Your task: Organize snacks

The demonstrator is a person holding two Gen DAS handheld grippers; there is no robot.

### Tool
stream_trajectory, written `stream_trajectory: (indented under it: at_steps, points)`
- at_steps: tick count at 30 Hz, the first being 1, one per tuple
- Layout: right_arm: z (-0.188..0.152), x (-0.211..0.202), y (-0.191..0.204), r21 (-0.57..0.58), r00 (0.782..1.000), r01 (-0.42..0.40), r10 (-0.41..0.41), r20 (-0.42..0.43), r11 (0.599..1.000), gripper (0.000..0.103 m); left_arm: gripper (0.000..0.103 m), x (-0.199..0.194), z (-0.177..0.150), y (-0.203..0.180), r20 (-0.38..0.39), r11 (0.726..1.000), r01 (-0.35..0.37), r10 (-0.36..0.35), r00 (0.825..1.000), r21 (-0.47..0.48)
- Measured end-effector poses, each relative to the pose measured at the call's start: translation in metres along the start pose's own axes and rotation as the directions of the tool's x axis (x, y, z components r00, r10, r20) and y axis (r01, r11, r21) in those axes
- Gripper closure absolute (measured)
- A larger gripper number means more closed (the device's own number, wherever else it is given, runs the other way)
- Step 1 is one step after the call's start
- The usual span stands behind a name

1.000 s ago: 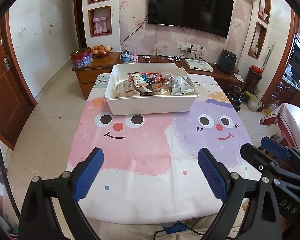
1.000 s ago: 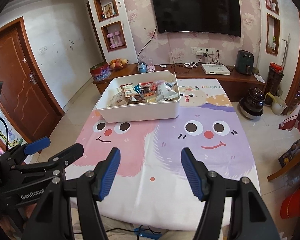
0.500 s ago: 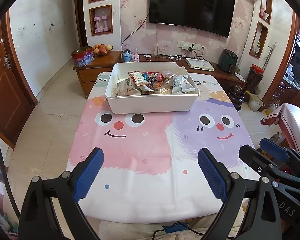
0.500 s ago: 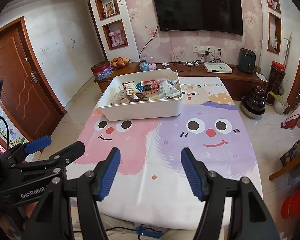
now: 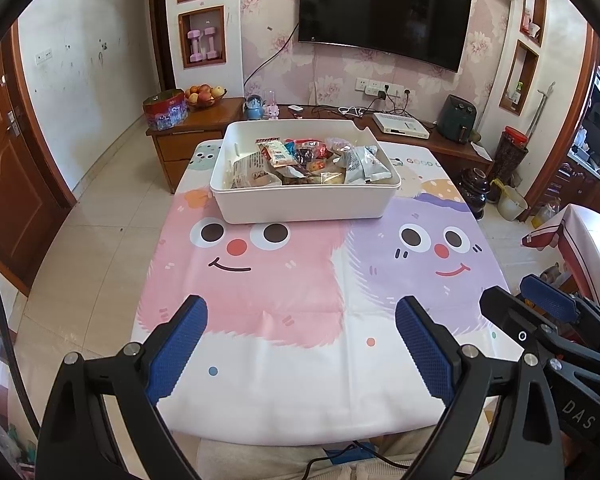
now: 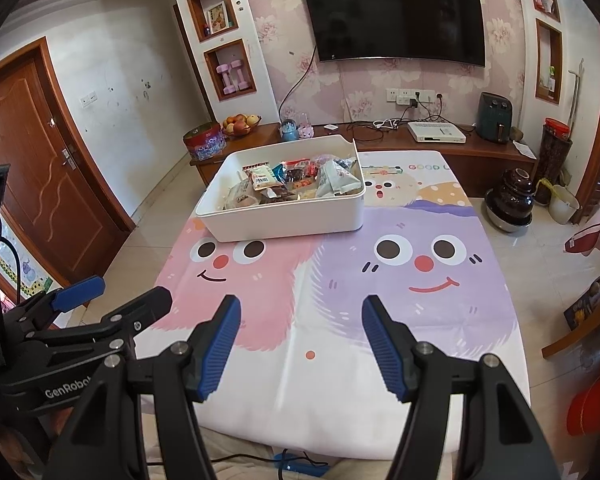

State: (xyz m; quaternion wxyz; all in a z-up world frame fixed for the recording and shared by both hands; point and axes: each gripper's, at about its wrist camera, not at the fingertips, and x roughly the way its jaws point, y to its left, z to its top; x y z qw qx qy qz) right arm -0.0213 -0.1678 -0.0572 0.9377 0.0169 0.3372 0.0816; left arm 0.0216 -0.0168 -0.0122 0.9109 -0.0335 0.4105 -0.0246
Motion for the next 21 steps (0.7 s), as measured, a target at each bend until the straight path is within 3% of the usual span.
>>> stream_trajectory:
  at_steps: [21]
  points:
    - [-0.0055, 0.0050, 0.0114, 0.007, 1.000, -0.007, 0.007, -0.011, 1.000, 0.039, 0.008, 0.0070, -0.0039, 0.0004, -0.022, 1.000, -0.003, 0.003, 1.000, -0.010]
